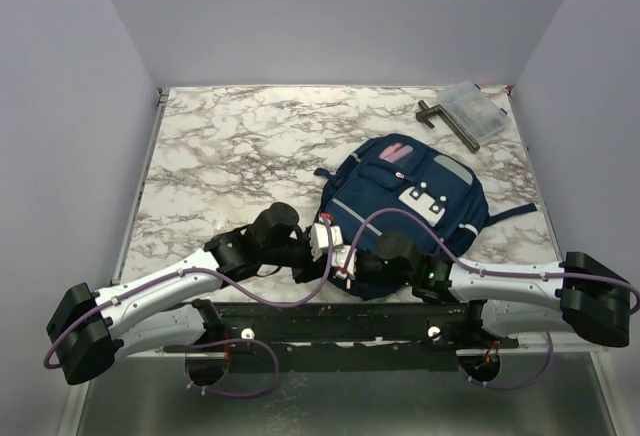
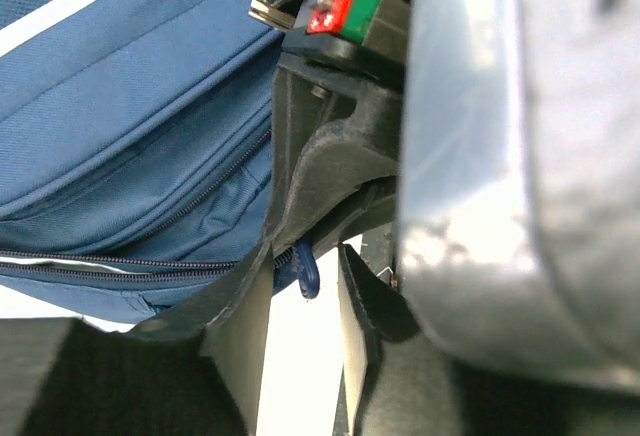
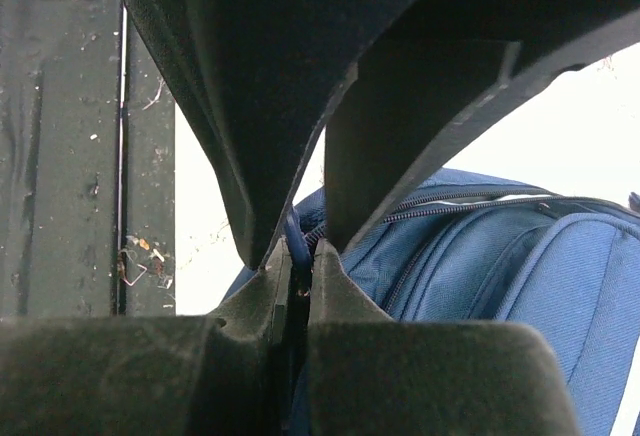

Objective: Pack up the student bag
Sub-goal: Zip the student bag at the center of the board.

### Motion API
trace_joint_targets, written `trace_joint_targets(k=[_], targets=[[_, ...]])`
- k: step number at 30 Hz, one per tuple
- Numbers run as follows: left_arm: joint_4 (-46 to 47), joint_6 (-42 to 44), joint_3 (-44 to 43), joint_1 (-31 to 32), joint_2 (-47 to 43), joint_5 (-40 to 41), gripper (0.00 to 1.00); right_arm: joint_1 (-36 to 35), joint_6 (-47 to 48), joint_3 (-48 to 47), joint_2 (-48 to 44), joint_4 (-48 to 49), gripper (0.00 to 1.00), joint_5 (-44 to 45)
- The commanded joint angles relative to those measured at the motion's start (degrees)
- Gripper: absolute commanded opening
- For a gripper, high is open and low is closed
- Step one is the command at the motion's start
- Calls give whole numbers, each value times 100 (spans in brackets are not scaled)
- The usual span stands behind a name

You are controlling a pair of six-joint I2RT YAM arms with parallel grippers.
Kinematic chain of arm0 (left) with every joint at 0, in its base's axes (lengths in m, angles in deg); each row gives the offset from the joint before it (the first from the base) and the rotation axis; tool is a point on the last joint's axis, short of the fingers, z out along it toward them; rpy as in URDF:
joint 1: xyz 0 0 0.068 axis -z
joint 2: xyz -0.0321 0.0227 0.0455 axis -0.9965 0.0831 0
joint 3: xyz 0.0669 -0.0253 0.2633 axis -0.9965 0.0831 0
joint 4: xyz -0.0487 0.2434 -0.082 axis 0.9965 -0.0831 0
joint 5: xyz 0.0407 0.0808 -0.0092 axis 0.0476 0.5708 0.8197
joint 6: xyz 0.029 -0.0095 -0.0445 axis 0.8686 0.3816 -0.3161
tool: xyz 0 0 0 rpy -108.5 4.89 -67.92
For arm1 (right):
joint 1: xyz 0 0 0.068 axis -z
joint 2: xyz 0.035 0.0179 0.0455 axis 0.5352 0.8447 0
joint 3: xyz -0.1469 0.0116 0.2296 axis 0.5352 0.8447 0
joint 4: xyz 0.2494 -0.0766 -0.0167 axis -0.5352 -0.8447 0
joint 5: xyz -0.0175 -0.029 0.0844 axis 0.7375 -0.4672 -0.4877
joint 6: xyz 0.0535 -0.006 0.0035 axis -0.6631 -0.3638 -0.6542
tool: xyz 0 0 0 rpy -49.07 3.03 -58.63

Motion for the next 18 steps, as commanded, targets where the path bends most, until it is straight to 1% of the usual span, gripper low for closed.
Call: trace_joint_targets(k=[1,3,5,9,12,14,16,17,18], targets=[[-226,219,-204,47,87,47,38,-55,-175,-87,-222,640,1,-417],[-213,210,-166,47,12,77,39,-54,-207,-12,-317,676,0,-360],[-191,198,-146,47,-34,102,38,-60,-237,52,-384,711,1,-347],[-185,185,-148,47,-22,131,31,-56,-297,90,-397,776,1,-398],[-193,207,-143,47,-17,103,24,-58,-356,124,-394,874,0,-390],[-186,211,-119,53,-69,82,24,-54,-392,162,-429,936,1,-345],[-183,229,-116,57,-85,72,30,-56,-429,176,-479,955,1,-282],[-188,220,-120,56,-75,85,35,-56,-461,194,-498,1002,1,-241],[-193,219,-128,57,-61,86,37,-54,-473,205,-520,1025,0,-218]])
